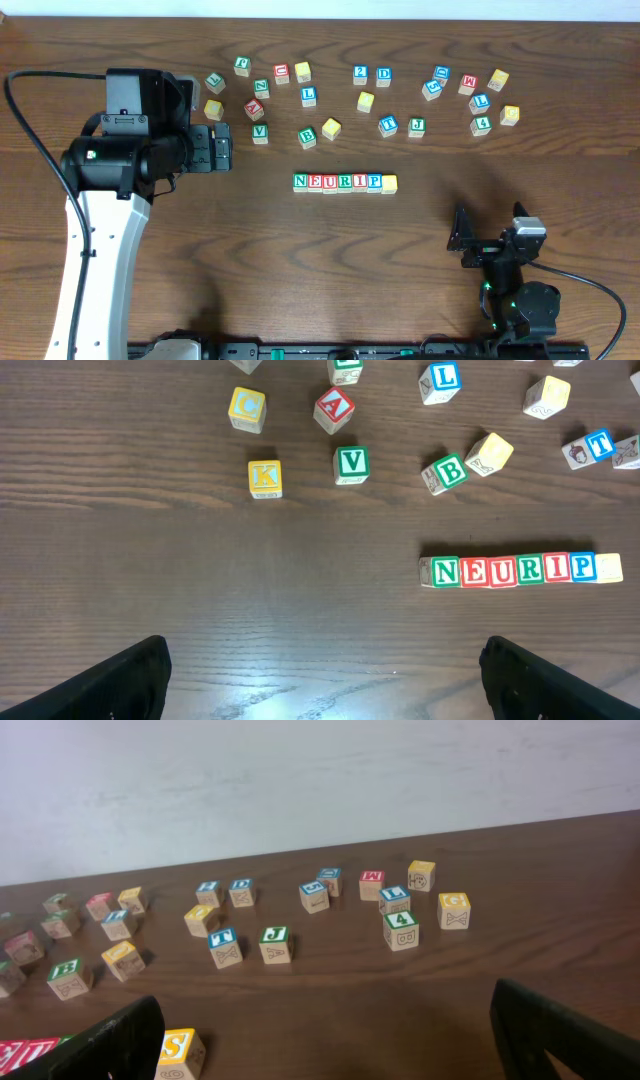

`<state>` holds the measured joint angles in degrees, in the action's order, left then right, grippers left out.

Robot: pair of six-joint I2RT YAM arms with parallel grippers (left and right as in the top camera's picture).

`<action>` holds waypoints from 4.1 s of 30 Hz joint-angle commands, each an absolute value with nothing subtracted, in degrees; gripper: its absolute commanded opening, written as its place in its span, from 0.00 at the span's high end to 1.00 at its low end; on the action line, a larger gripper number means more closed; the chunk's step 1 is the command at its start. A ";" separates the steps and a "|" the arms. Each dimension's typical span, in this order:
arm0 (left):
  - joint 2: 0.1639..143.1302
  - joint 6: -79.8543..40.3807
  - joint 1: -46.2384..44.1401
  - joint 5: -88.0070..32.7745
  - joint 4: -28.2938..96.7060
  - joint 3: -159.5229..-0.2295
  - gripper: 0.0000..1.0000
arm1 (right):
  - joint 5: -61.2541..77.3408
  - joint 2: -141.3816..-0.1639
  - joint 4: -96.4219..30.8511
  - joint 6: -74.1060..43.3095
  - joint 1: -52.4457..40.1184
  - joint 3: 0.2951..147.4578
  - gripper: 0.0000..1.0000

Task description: Spell out NEURIPS

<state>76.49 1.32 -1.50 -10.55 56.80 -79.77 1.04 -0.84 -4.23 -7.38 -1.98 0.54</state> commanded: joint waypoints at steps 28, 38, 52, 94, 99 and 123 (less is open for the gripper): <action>71.37 3.27 -0.56 -10.41 50.57 -78.08 0.02 | 0.56 -0.32 -4.29 -7.64 -1.58 0.32 0.01; 56.03 3.25 3.42 -10.48 29.32 -59.51 0.02 | 0.56 -0.32 -4.29 -7.64 -1.58 0.32 0.01; 28.73 3.44 8.75 -13.04 4.71 -25.63 0.02 | 0.56 -0.32 -4.29 -7.64 -1.58 0.32 0.01; 0.30 10.48 8.93 -8.29 3.36 -0.23 0.02 | 0.56 -0.32 -4.29 -7.64 -1.58 0.32 0.01; 0.30 10.48 8.93 -8.32 3.38 -0.23 0.02 | 0.56 -0.32 -4.29 -7.64 -1.58 0.32 0.01; 0.30 10.48 8.93 -8.32 3.38 -0.23 0.02 | 0.56 -0.32 -4.29 -7.64 -1.58 0.32 0.01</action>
<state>0.64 9.50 8.62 -8.40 1.21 -1.10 1.02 -0.73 -4.16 -7.38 -1.98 0.51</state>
